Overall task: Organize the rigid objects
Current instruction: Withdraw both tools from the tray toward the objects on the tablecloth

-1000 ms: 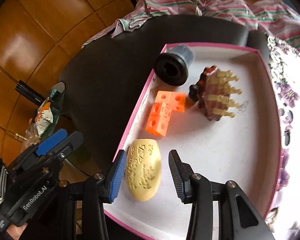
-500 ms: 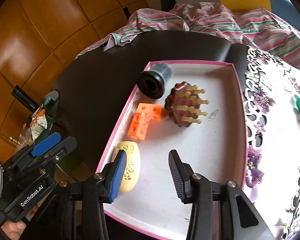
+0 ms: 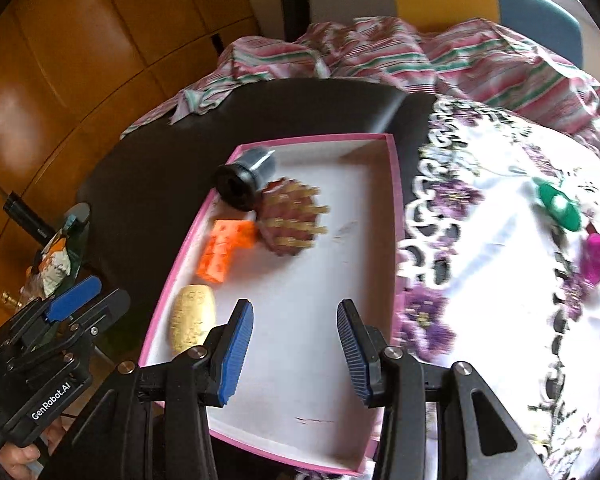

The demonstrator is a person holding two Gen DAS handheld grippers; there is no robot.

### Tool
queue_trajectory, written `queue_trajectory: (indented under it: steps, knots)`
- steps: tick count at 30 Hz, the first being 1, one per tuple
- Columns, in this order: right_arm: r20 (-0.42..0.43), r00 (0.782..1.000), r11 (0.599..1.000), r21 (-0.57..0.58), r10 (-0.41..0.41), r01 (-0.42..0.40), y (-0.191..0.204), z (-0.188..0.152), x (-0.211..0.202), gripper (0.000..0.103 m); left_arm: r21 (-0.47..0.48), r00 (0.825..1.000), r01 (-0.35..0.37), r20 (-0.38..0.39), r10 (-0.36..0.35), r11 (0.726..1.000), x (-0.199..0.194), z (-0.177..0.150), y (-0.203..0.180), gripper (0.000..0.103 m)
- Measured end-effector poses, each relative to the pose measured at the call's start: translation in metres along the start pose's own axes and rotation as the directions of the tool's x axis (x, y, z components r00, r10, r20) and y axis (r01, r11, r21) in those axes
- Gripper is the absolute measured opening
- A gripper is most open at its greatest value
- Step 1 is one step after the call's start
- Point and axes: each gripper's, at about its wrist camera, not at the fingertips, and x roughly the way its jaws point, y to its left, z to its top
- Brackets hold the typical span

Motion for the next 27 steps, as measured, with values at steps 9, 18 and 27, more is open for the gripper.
queue_trajectory:
  steps: [9, 18, 27]
  knots:
    - [0.035, 0.993, 0.988, 0.117, -0.109, 0.104, -0.070, -0.002, -0.032, 0.044, 0.075, 0.998, 0.058, -0.001, -0.058, 0.996, 0.001, 0.004, -0.034, 0.047]
    - [0.040, 0.974, 0.946, 0.250, -0.223, 0.207, -0.144, -0.015, -0.069, 0.044, 0.150, 0.993, 0.120, -0.019, -0.119, 0.981, 0.006, 0.008, -0.074, 0.047]
    - [0.054, 0.929, 0.850, 0.426, -0.366, 0.309, -0.230, -0.037, -0.124, 0.044, 0.220, 0.985, 0.173, -0.025, -0.172, 0.960, 0.007, 0.014, -0.114, 0.047]
